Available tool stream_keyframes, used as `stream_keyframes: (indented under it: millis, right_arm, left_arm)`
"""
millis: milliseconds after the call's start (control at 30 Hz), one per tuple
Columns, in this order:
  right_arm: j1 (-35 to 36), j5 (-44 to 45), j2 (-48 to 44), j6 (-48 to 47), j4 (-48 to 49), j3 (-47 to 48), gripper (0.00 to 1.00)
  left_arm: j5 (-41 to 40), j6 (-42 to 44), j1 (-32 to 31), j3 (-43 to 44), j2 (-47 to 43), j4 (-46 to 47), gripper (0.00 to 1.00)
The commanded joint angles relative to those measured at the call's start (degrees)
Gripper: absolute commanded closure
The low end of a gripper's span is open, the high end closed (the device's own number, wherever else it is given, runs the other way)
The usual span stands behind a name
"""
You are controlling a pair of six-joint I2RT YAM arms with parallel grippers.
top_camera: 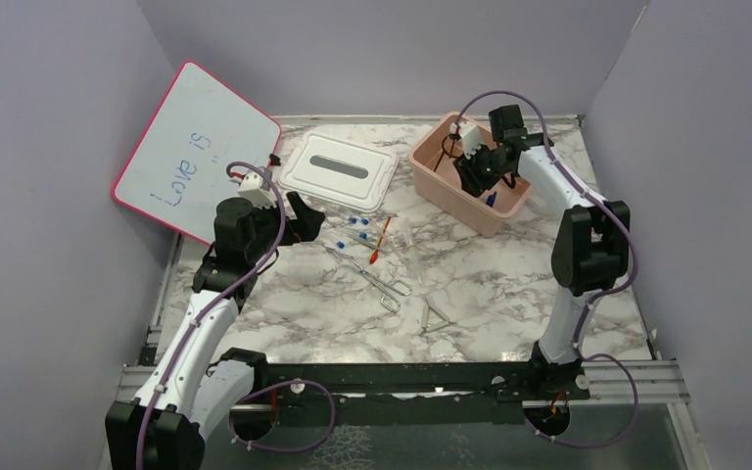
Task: Organize the chemistry lab equipment
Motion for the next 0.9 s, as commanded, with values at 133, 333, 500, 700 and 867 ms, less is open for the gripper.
stream_keyframes:
  millis: [133,333,500,700,867]
  right_arm:
    - [-0.18,-1.73,-10.00,4.62,-2.98,4.07,0.50]
    - [-0.07,-2.36,-16.39,14.11,-1.55,4.92,0.46]
    - [1.59,-3.69,-21.21,28.16,1.53,0.50,0.47]
    - [12.11,4.58,-29.67,42.46,8.83,-12.33,0.47]
    - [22.73,15.46,-31.56,49.88,12.70,-21.94,0.46]
  left_arm:
    - [-0.42,0.27,-0.29,1.34,-2.20,0.39,0.01]
    - [0.75,-0.22,-0.34,1.14,-2.98,0.75,0.01]
    - [1.70,-0.70,-0.73,0.91,-3.97,1.15,0.01]
    - [1.78,-0.71,-3.34,0.92,-5.13,1.19,0.01]
    - [0.00,-0.22,-6.00,1.28,-5.36,0.06,0.01]
